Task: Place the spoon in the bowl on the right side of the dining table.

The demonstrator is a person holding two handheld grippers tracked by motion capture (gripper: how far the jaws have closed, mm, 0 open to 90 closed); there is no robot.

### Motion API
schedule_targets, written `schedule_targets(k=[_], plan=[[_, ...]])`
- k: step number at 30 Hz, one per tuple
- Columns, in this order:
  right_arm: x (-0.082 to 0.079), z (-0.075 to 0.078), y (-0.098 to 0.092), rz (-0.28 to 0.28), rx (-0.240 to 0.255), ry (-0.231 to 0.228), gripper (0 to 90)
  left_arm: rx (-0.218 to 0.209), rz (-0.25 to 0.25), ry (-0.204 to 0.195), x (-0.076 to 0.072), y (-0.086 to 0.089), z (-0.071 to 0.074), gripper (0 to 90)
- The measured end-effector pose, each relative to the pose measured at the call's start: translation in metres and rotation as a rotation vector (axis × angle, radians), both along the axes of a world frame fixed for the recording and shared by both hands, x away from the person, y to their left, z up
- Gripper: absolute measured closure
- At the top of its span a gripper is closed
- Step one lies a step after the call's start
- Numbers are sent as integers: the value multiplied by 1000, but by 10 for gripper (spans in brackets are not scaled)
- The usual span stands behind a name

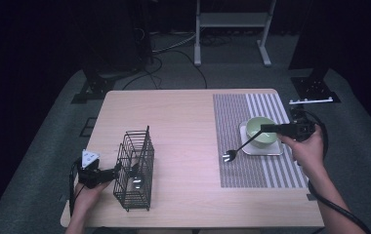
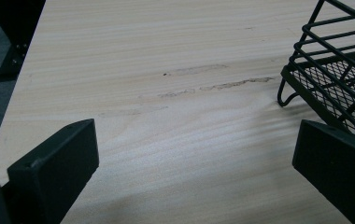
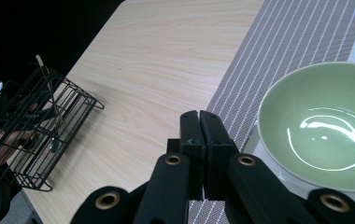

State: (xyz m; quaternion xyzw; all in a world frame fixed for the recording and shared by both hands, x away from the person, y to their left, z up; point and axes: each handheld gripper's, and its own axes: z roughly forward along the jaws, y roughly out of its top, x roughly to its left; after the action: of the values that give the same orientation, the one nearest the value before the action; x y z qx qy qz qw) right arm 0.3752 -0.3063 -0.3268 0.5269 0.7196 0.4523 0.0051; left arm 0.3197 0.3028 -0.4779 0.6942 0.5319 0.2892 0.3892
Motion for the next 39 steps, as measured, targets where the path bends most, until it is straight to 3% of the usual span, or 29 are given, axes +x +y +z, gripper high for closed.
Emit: schedule_targets(k=[39], plan=[[0, 16, -48, -159, 28, -44, 886, 0, 0, -1, 0, 0, 0, 0]])
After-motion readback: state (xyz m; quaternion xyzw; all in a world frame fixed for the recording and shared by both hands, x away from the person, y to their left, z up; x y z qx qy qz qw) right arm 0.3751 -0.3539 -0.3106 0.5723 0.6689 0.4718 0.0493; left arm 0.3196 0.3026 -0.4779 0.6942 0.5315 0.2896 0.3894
